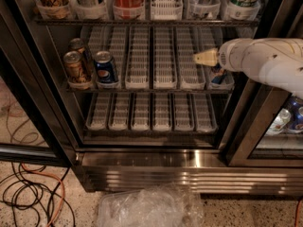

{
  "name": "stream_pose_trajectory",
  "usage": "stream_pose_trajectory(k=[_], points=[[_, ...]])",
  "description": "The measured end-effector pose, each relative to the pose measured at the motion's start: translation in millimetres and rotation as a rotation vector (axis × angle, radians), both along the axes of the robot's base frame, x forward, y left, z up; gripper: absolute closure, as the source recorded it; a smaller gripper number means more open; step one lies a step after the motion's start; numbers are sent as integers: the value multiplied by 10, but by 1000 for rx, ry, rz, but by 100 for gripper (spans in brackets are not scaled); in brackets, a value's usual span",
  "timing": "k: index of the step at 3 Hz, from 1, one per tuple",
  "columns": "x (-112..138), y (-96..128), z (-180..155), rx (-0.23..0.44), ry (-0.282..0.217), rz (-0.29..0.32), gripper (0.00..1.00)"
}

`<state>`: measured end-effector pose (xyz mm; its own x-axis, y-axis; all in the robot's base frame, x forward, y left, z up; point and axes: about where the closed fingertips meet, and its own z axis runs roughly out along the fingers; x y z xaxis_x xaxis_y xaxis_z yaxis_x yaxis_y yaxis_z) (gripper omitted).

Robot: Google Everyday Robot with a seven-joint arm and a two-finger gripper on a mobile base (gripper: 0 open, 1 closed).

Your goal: Pick redbull can from middle shelf of fridge

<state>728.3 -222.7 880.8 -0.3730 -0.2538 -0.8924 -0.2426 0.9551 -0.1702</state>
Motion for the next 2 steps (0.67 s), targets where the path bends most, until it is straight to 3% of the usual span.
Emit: stream_pose_trajectory(k=[2], points=[[-25,-19,7,-29,-10,0,69]])
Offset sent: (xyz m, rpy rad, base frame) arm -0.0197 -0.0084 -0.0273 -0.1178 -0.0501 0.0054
